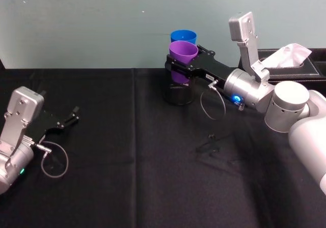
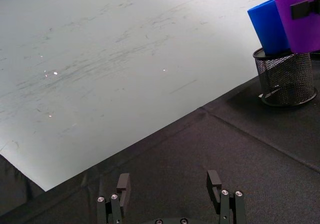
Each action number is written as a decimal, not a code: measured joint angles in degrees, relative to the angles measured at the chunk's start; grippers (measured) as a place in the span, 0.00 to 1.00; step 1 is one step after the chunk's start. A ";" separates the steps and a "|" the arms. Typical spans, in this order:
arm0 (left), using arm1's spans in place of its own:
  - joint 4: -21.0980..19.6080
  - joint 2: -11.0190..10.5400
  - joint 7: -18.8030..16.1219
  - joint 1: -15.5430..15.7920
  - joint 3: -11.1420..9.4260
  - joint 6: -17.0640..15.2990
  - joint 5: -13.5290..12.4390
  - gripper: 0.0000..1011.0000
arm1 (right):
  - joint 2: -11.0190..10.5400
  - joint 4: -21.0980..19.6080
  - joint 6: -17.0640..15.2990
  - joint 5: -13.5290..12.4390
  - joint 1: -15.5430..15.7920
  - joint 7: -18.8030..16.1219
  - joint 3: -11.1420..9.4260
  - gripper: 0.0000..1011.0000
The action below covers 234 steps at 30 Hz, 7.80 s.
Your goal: Pick up one cup with a gripper and tap it against the other cup.
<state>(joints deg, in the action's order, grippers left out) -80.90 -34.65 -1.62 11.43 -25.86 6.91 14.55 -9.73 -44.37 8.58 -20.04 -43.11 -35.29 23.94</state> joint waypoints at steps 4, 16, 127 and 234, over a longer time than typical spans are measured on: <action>0.00 0.01 0.00 0.00 0.00 0.00 0.00 0.99 | 0.00 0.00 0.00 0.00 0.01 0.02 0.00 0.73; 0.00 0.01 0.00 0.00 0.00 0.00 0.00 0.99 | 0.00 0.00 0.01 0.00 0.03 0.07 0.00 0.73; 0.00 0.00 0.00 0.00 0.00 0.00 0.00 0.99 | -4.76 -13.14 -2.47 -2.15 7.98 -1.42 0.49 0.73; 0.00 0.00 0.00 0.00 0.00 0.00 0.00 0.99 | -8.58 -35.03 -0.92 8.39 33.25 26.33 -9.59 0.99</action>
<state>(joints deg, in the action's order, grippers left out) -80.90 -34.64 -1.62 11.43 -25.86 6.91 14.55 -18.31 -79.40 7.66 -11.65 -9.86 -8.96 14.35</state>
